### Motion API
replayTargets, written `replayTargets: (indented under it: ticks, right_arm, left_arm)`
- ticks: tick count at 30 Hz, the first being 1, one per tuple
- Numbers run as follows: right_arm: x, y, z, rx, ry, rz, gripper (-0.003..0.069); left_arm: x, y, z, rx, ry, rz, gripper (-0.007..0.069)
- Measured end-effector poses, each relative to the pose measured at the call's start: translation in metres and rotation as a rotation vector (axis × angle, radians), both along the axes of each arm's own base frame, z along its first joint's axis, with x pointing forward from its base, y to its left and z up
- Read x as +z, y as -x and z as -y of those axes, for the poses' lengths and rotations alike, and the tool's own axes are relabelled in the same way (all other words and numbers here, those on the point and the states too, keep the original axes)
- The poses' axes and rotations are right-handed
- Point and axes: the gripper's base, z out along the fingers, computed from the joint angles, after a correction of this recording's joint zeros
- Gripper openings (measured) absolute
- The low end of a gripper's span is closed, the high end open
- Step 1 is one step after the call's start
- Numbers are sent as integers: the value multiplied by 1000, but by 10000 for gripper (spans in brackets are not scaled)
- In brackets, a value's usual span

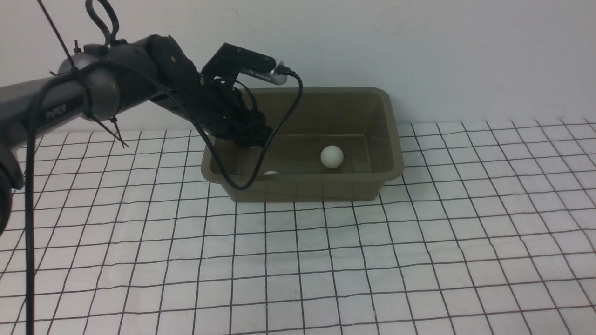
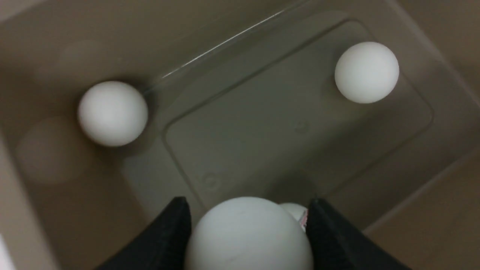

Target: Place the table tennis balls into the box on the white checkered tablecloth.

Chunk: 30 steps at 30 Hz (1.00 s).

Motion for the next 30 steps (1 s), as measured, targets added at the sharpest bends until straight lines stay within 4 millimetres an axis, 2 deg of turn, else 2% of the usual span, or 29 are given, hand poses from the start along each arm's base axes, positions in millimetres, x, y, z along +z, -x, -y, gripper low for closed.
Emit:
replayTargets:
  ticks: [2,5,6,8,11,13,17,20,21,27,30]
  right_arm:
    - [0,0,0,0,0,0,-17]
    - [0,0,0,0,1,0,-17]
    - [0,0,0,0,1,0,-17]
    - [0,0,0,0,1,0,-17]
    - [0,0,0,0,1,0,-17]
    - [0,0,0,0,1,0,-17]
    - [0,0,0,0,1,0,-17]
    - [0,0,0,0,1,0,-17]
    - [0,0,0,0,1,0,-17]
    - [0,0,0,0,1,0,-17]
    - [0,0,0,0,1,0,-17]
  left_arm:
    - [-4,-2,1,-7,3,-3,367]
    - [-12,-6,3,-14,15,-9,449]
    - [-13,-6,3,-15,14,-9,453]
    - [-9,-7,4,-23,16,3,482]
    - [9,-6,5,-42,27,14,457]
    - [30,-1,5,-48,37,50,395]
    - [81,17,1,-59,58,143,225]
    - [135,50,-7,-107,38,211,44]
    - [150,62,-10,-120,17,227,15]
    - [198,108,-30,-84,-66,268,-4]
    - [201,129,-39,-60,-107,272,-4]
